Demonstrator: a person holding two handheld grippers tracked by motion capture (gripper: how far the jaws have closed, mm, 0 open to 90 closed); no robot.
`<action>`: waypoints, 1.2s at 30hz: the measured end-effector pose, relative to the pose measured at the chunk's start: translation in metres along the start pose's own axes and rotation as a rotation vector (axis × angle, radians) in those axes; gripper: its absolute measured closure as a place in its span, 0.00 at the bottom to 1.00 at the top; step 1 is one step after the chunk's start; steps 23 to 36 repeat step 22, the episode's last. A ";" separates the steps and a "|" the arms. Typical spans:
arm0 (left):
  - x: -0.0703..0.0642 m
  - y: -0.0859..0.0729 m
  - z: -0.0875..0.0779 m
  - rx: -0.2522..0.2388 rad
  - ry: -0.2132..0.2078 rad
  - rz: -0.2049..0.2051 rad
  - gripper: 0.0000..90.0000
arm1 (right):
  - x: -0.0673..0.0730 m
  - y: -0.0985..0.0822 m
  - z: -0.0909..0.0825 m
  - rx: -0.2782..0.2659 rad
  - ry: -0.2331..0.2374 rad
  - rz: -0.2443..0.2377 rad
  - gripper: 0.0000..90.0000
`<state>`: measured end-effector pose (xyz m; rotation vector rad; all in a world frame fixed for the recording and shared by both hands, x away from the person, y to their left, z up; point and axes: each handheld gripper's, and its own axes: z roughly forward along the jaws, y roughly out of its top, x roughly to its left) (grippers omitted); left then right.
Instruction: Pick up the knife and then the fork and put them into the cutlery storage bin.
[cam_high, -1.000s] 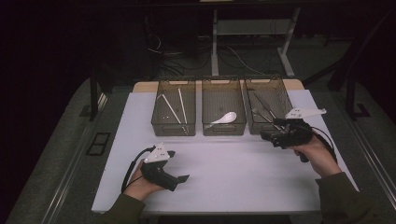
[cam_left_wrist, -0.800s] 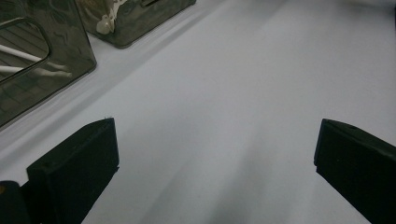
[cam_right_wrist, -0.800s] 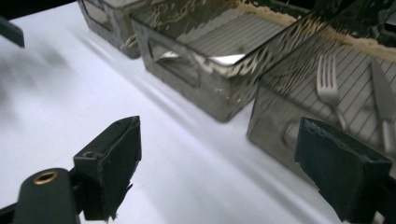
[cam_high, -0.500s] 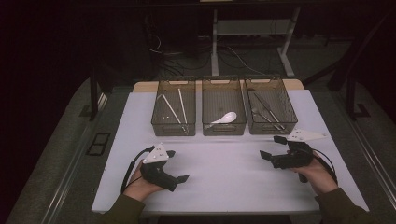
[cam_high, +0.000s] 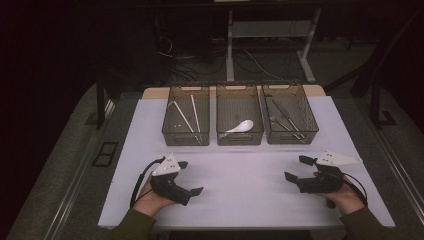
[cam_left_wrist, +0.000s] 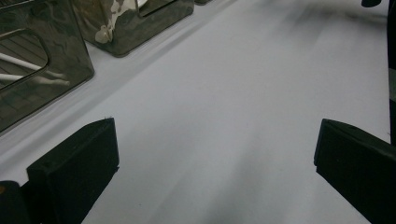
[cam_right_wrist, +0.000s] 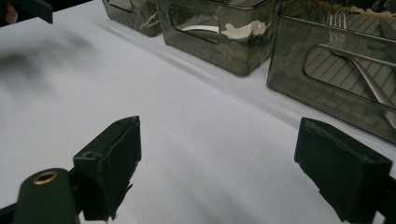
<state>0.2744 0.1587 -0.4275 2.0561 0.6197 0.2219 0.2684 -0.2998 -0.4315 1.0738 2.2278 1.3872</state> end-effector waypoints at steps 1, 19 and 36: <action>0.000 0.000 0.000 -0.001 0.000 -0.001 0.00 | 0.000 -0.001 -0.002 0.001 -0.001 0.000 0.16; -0.001 -0.002 0.002 0.010 0.007 -0.008 0.00 | 0.000 -0.011 -0.008 0.016 0.000 0.006 0.16; 0.000 -0.003 0.003 0.034 0.012 -0.011 0.00 | 0.000 -0.011 -0.008 0.015 0.000 0.006 0.16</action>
